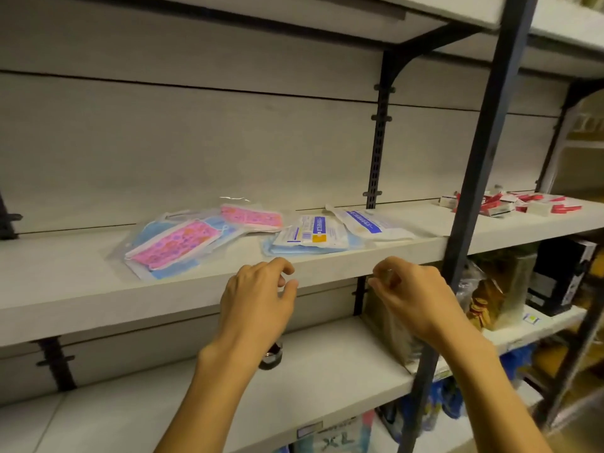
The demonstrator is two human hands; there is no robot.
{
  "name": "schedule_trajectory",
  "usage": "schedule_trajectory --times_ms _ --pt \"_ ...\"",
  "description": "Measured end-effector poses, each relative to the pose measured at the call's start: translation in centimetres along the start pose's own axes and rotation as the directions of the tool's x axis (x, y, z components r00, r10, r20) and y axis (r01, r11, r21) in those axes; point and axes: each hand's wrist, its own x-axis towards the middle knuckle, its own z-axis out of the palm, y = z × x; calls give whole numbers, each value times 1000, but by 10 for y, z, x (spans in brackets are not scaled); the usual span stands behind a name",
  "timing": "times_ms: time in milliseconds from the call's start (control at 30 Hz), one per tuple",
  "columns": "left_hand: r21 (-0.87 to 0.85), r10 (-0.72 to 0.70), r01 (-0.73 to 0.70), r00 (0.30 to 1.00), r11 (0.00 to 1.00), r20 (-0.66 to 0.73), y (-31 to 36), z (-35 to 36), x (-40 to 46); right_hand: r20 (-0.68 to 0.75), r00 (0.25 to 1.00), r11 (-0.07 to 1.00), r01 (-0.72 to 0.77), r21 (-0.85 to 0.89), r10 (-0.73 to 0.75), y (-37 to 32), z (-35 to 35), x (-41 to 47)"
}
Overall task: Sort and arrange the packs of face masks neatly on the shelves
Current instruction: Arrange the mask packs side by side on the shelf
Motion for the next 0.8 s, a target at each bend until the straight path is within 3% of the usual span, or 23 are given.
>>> schedule_trajectory --times_ms 233,800 --pt "-9 -25 25 999 1000 -24 8 24 39 13 1000 1000 -3 17 3 20 -2 37" --pt "200 -216 216 976 956 -20 -13 69 123 -45 997 997 68 40 -66 37 35 143"
